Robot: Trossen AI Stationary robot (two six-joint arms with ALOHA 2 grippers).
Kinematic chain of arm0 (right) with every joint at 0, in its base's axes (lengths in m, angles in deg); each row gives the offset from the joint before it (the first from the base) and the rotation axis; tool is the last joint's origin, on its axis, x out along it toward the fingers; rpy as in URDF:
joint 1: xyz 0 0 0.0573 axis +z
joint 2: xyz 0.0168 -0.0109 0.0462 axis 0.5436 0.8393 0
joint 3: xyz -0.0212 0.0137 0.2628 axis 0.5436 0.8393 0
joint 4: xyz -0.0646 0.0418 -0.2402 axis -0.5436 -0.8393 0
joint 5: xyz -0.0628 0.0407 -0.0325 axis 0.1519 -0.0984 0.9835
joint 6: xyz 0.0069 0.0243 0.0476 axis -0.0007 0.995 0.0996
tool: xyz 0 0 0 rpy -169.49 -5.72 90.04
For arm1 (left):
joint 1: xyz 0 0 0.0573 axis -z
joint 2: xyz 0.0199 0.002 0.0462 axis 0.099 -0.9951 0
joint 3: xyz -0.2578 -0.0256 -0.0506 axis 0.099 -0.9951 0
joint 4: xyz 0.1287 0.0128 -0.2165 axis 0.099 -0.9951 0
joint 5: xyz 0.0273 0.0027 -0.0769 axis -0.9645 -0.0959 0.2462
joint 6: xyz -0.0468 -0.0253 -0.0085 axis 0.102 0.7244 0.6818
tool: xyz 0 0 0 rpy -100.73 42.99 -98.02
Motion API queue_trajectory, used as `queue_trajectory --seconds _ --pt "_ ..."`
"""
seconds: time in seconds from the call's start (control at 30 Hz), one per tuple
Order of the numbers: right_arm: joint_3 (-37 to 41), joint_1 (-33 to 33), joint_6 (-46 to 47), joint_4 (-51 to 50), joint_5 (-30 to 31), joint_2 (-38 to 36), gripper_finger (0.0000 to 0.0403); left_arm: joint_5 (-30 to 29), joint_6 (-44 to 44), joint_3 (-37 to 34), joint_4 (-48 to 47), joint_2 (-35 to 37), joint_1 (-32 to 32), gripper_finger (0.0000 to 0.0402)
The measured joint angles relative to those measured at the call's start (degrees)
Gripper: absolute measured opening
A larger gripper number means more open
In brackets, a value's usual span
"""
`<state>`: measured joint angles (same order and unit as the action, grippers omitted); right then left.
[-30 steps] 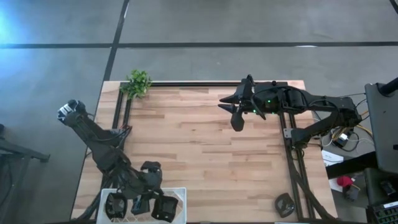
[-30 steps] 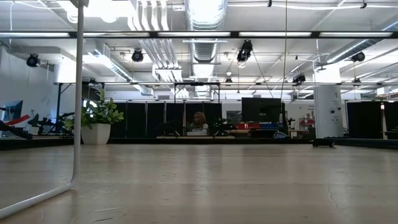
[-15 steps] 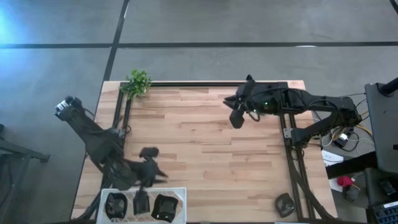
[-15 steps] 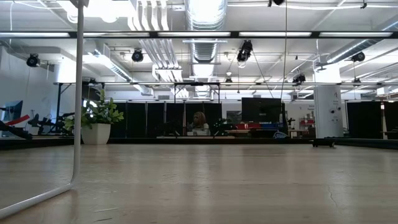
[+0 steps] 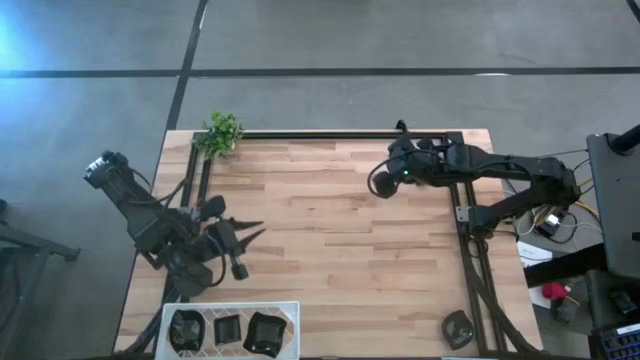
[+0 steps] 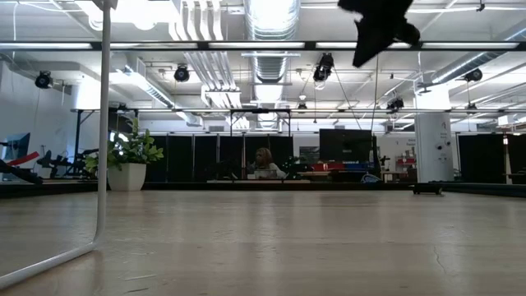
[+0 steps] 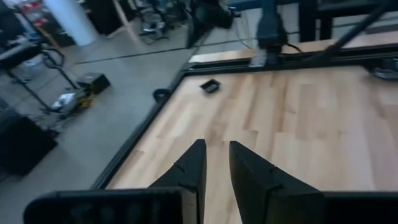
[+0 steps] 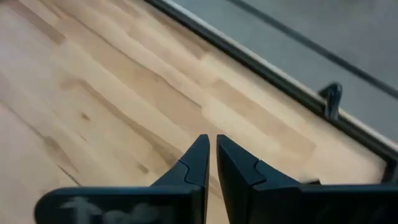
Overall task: Pick & Place Mini shaped plates
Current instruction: Stack the black square plate on top of the other black square plates on the shelf
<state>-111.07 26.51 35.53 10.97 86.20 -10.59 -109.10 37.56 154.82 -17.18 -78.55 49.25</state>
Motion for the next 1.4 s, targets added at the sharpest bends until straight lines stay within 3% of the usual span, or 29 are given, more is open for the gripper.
queue_trajectory --seconds 0.4,0.63,0.83,1.1,1.4 --pt "11.01 -12.92 1.75 2.55 -9.98 0.06 0.0027 -6.06 5.90 -4.68 0.23 0.06 0.00 0.0064" --pt "16.67 -19.76 4.57 3.43 -10.41 0.06 0.0030 -6.34 8.75 -7.88 1.41 0.06 0.00 0.0064" --pt "20.25 -22.31 4.75 3.65 -10.48 0.06 0.0052 -6.83 11.20 -10.22 2.71 0.06 0.00 0.0064" --pt "25.37 -23.90 6.48 9.52 -10.28 0.06 0.0102 -7.97 7.34 -11.14 6.84 -0.01 0.13 0.0064" --pt "30.95 -25.80 2.13 14.13 -11.73 0.06 0.0117 -8.18 7.18 -11.26 6.97 -0.03 0.13 0.0064"
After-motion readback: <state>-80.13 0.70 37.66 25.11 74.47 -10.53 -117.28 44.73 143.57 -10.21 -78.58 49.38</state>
